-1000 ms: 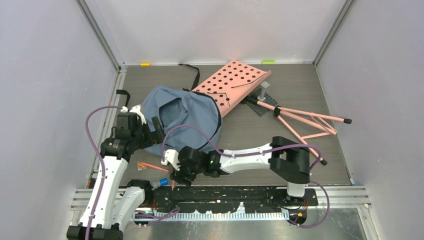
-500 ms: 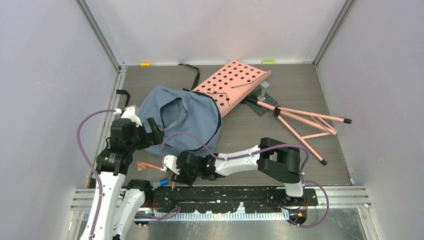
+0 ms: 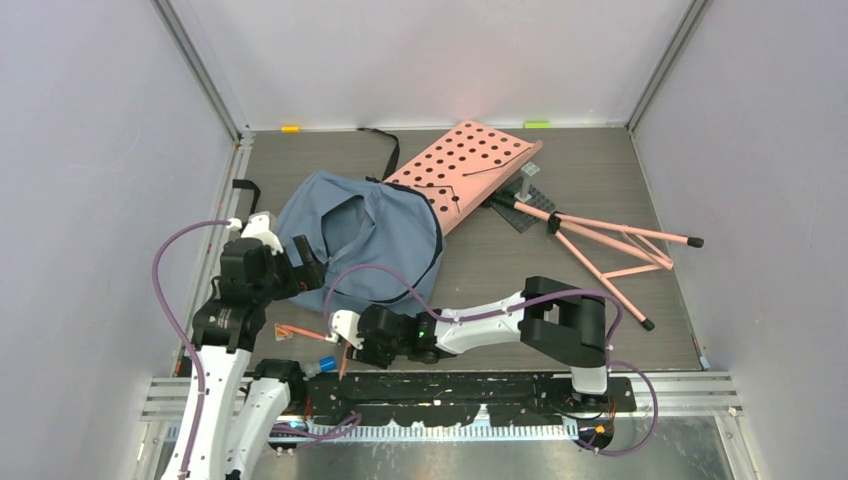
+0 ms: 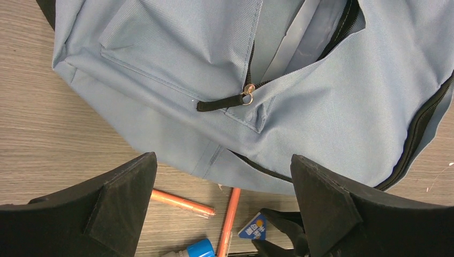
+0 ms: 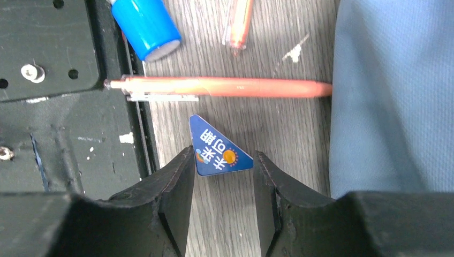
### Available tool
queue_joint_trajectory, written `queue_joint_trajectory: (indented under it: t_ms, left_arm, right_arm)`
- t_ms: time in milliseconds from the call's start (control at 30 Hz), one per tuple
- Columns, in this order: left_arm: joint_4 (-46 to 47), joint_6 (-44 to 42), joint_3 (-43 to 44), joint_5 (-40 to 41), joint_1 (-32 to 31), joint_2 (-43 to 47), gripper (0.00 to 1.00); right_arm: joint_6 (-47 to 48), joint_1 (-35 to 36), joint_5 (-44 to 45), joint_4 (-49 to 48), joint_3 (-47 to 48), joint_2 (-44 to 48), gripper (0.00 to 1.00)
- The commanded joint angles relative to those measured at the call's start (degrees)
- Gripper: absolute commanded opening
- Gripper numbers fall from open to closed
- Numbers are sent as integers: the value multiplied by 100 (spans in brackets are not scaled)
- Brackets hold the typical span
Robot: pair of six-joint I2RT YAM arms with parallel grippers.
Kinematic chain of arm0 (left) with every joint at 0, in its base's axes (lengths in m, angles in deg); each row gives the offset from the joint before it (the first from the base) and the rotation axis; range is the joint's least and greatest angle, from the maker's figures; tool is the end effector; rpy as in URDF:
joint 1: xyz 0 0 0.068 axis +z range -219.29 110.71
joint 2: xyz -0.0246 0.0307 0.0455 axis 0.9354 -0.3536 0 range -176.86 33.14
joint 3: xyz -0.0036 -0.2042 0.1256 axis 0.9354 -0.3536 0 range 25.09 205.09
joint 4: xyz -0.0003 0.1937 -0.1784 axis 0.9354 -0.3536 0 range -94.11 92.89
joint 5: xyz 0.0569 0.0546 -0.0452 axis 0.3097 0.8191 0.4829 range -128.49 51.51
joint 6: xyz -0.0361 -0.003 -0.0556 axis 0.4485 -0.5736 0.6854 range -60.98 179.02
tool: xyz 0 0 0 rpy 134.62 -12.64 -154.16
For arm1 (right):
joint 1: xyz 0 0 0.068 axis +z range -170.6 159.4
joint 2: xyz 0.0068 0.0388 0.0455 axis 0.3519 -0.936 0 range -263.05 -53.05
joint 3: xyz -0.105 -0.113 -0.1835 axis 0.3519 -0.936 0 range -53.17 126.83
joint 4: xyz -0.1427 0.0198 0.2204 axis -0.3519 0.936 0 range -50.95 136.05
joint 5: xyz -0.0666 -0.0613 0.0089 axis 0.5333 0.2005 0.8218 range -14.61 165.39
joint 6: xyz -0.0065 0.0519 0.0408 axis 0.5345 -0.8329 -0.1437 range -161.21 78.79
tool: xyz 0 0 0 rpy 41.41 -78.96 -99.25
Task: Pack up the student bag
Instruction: Pick up the stationery from the center of the board.
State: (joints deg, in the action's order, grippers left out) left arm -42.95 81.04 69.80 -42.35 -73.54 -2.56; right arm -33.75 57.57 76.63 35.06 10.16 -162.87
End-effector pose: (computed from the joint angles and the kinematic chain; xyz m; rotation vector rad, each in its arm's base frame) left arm 0.1686 -0.0162 0.2698 -0.3074 2.2105 -0.3268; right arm 0.0841 0.3960 0.1062 -1.6154 1.7601 0.5873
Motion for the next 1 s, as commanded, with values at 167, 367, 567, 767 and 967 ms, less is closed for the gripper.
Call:
queue_joint_trajectory:
  t_ms: [167,367,567,767,967]
  left_arm:
    - [227,-40,-15,109,33,118,99]
    - [233,-31,-24,96,38,111,99]
    - [244,-22,-24,61,30,91,99]
    - [244,-14,-32,52,37,98,99]
    - [261,-5,-46,84,38,36,99]
  right_arm:
    - [-565,23,525,-193,-509,1277,12]
    - [-709,23,611,93,-733,2205,11]
    - [-654,-235,895,949,-220,2542,11]
    - [-594,-993,529,1482,632,2203,11]
    - [-453,-1589,204,1647,1565,1614,11]
